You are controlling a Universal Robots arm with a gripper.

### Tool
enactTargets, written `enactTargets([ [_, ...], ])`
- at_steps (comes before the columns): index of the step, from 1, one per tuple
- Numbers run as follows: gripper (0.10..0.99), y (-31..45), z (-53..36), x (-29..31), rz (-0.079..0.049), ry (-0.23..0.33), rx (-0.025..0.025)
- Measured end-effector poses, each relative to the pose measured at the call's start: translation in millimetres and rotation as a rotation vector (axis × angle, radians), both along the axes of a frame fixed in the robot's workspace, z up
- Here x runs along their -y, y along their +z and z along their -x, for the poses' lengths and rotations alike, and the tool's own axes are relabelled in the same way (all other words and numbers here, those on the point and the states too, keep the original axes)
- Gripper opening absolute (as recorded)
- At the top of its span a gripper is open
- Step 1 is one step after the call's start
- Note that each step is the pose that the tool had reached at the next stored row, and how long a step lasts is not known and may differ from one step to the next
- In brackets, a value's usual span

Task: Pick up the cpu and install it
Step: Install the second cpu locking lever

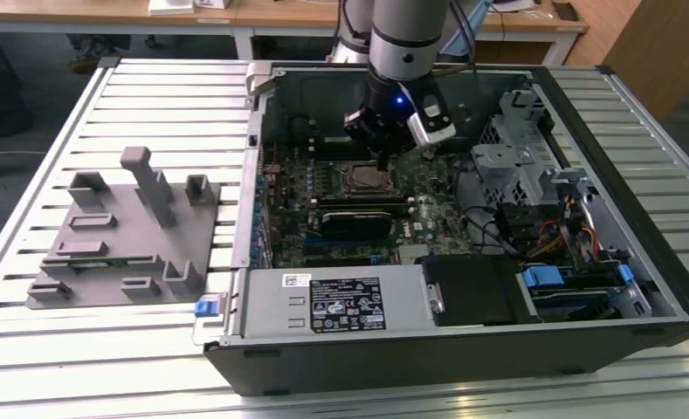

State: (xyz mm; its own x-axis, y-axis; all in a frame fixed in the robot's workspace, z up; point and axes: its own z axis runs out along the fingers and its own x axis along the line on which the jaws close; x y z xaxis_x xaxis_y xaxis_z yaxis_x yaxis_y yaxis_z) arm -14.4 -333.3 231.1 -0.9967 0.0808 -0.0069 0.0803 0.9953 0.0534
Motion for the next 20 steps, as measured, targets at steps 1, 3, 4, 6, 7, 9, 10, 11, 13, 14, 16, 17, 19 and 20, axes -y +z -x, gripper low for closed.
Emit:
enactTargets([
  [1, 0.106, 0.0, 0.0, 1.9, 0.000, 0.000, 0.0000],
  [3, 0.106, -0.2, 0.0, 5.3, 0.000, 0.000, 0.0000],
  [4, 0.106, -0.2, 0.0, 6.4, 0.000, 0.000, 0.0000],
  [6, 0.106, -0.2, 0.0, 8.7, 0.000, 0.000, 0.0000],
  [7, 0.106, -0.2, 0.0, 10.1, 0.000, 0.000, 0.0000],
  [9, 0.106, -0.3, 0.0, 13.0, 0.000, 0.000, 0.0000],
  [10, 0.106, -0.3, 0.0, 14.3, 0.000, 0.000, 0.0000],
  [11, 0.106, -0.3, -0.1, 16.5, 0.000, 0.000, 0.0000],
  [13, 0.106, -0.2, -0.1, 21.3, 0.000, 0.000, 0.0000],
  [14, 0.106, -0.3, -0.1, 23.7, 0.000, 0.000, 0.0000],
  [16, 0.106, -0.3, -0.1, 28.7, -0.001, 0.000, 0.0000],
  [17, 0.106, -0.3, 0.1, 30.7, 0.000, 0.000, 0.0000],
  [19, 0.106, -0.3, 2.1, 33.8, -0.001, 0.000, 0.0001],
  [20, 0.106, -0.3, 3.8, 34.4, -0.001, 0.000, 0.0000],
])
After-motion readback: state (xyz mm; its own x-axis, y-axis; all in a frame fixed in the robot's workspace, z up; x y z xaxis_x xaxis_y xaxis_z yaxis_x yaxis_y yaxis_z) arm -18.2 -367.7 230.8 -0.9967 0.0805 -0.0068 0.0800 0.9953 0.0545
